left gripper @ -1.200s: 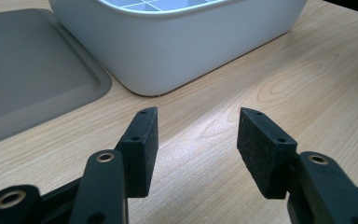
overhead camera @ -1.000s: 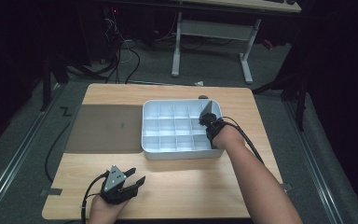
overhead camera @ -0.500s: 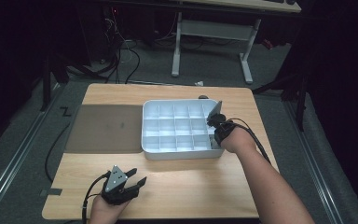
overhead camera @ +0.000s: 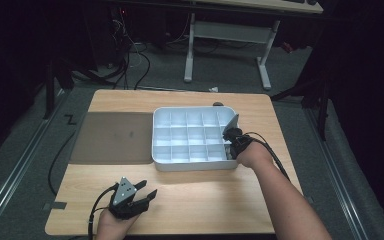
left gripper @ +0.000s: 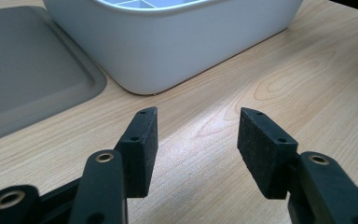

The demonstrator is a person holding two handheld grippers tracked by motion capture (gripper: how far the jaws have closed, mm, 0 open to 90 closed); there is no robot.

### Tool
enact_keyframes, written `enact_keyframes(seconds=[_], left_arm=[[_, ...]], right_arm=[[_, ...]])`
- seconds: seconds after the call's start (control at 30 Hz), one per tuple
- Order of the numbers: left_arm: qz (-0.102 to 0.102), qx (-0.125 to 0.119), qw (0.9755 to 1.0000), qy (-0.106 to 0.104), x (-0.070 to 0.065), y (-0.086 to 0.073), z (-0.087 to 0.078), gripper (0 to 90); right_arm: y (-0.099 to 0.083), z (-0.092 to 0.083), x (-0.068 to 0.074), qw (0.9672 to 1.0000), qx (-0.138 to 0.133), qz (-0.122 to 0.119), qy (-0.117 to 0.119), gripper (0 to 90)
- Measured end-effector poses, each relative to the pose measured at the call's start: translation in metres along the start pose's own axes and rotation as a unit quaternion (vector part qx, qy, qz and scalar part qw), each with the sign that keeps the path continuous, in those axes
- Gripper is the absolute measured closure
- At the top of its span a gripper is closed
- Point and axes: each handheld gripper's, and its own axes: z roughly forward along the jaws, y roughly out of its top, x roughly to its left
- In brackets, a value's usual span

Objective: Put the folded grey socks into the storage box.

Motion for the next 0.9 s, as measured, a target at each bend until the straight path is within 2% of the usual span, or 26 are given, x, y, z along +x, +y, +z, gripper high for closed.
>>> enact_keyframes(seconds=[0.13,0.17,0.47,0.87,0.9], left_arm=[[0.001,0.000,1.0000,0.000,-0.001,0.000,0.000,48.7],[0.001,0.001,1.0000,-0.001,-0.001,0.000,0.000,48.7],[0.006,0.003,1.0000,0.001,-0.002,0.000,0.001,48.2],[0.009,0.006,0.9999,0.005,-0.003,0.000,0.001,48.2],[0.009,0.004,0.9999,0.006,-0.003,0.000,0.001,48.2]], right_arm=[[-0.004,-0.009,0.000,0.9998,-0.015,0.010,0.011,81.7],[-0.004,-0.012,0.000,0.9997,-0.016,0.005,0.014,80.5],[-0.008,-0.040,0.003,0.9979,-0.061,0.004,0.024,76.6],[-0.016,-0.056,-0.002,0.9939,-0.108,0.007,0.022,68.9],[-0.018,-0.059,-0.003,0.9928,-0.118,0.004,0.019,67.0]])
